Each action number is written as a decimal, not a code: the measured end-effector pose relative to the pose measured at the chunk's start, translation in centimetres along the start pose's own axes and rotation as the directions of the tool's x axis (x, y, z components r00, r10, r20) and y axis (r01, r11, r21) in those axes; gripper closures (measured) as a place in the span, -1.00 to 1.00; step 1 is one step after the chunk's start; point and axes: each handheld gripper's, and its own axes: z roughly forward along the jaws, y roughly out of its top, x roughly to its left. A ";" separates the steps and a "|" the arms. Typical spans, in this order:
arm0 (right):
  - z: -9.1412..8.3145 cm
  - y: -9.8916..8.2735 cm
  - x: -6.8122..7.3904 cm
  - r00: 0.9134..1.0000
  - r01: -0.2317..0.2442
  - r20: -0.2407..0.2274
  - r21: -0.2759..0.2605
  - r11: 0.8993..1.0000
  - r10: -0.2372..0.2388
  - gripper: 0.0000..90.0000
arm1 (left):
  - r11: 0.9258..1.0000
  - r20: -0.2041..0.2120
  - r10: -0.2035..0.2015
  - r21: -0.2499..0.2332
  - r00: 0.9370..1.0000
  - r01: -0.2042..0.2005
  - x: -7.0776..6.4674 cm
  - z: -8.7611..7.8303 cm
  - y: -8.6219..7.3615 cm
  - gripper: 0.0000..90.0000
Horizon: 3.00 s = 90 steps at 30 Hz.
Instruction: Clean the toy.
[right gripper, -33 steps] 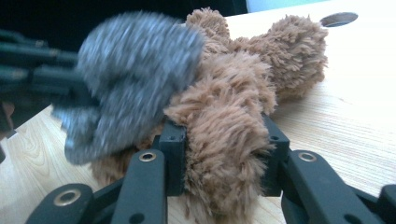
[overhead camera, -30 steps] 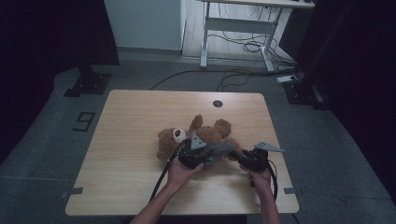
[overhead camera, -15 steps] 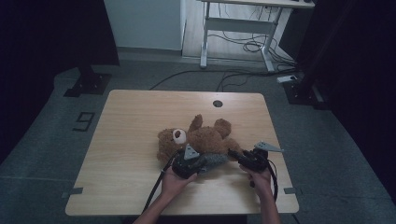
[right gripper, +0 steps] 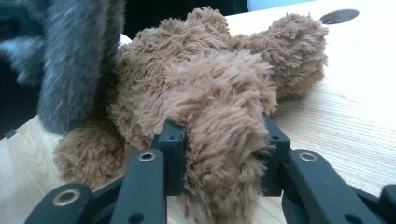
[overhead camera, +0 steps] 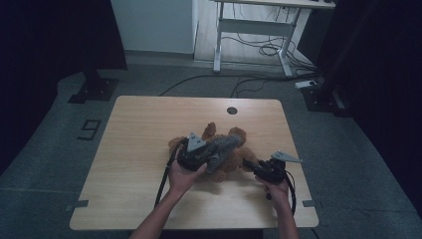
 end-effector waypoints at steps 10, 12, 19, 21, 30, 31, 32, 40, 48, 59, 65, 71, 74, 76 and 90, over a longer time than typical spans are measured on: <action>0.0 -0.1 -0.2 1.000 0.000 -0.003 0.011 1.000 0.000 0.40 | 0.997 0.022 0.013 0.078 1.000 -0.014 -0.8 2.6 -3.0 0.60; 0.0 -0.1 -0.1 1.000 0.000 -0.004 0.017 1.000 0.000 0.41 | 0.996 0.033 0.026 0.089 0.999 -0.028 -1.1 2.4 -3.3 0.60; 0.0 -0.1 -0.1 1.000 -0.003 -0.003 0.018 1.000 0.003 0.41 | 0.986 0.099 0.038 0.159 0.994 -0.053 -2.6 3.3 -5.1 0.61; 0.0 -0.1 -0.1 1.000 -0.004 -0.003 0.018 1.000 0.004 0.41 | 0.982 0.117 0.041 0.180 0.992 -0.061 -3.2 3.8 -5.7 0.60; 0.0 -0.1 -0.1 1.000 -0.006 -0.007 0.015 1.000 0.006 0.41 | 0.974 0.134 0.057 0.209 0.989 -0.085 -5.0 4.9 -7.1 0.59; 0.0 -0.1 -0.1 1.000 -0.006 -0.007 0.015 1.000 0.006 0.41 | 0.975 0.133 0.062 0.202 0.989 -0.089 -5.1 4.7 -7.1 0.59; 0.0 -0.1 -0.1 1.000 -0.005 -0.008 0.014 1.000 0.006 0.41 | 0.978 0.135 0.061 0.191 0.989 -0.086 -5.1 4.4 -7.0 0.59; 0.0 -0.2 -0.1 1.000 -0.001 -0.010 0.011 1.000 0.001 0.41 | 0.999 0.108 0.032 0.040 0.994 -0.036 -3.1 0.7 -2.6 0.60; 0.0 -0.2 -0.1 1.000 0.011 -0.007 0.016 1.000 -0.011 0.41 | 0.994 0.071 0.044 0.100 0.997 -0.051 -2.9 4.4 2.3 0.60; 0.1 -0.4 -0.5 1.000 0.001 -0.004 0.025 1.000 -0.001 0.41 | 0.992 -0.056 0.042 0.124 0.998 -0.035 0.8 2.4 0.0 0.60; 0.3 -0.6 -0.6 1.000 -0.005 -0.004 0.030 1.000 0.005 0.40 | 0.997 -0.121 -0.018 0.073 0.993 0.026 5.2 -1.8 -1.4 0.60; 0.5 -0.7 -0.8 1.000 -0.015 -0.010 0.036 0.999 0.015 0.41 | 0.982 -0.137 -0.164 0.070 0.977 0.175 9.7 -3.7 -5.1 0.60; 0.5 -0.8 -0.8 1.000 -0.017 -0.014 0.040 0.999 0.018 0.40 | 0.979 -0.144 -0.184 0.064 0.972 0.194 10.3 -3.7 -5.8 0.60; 0.5 -0.8 -0.8 1.000 -0.017 -0.011 0.037 0.999 0.018 0.40 | 0.973 -0.169 -0.208 0.064 0.963 0.221 11.1 -4.2 -6.8 0.60; 0.6 -1.0 -0.9 1.000 -0.019 -0.003 0.043 0.999 0.019 0.41 | 0.950 -0.192 -0.245 0.147 0.950 0.275 12.5 -3.7 -10.9 0.60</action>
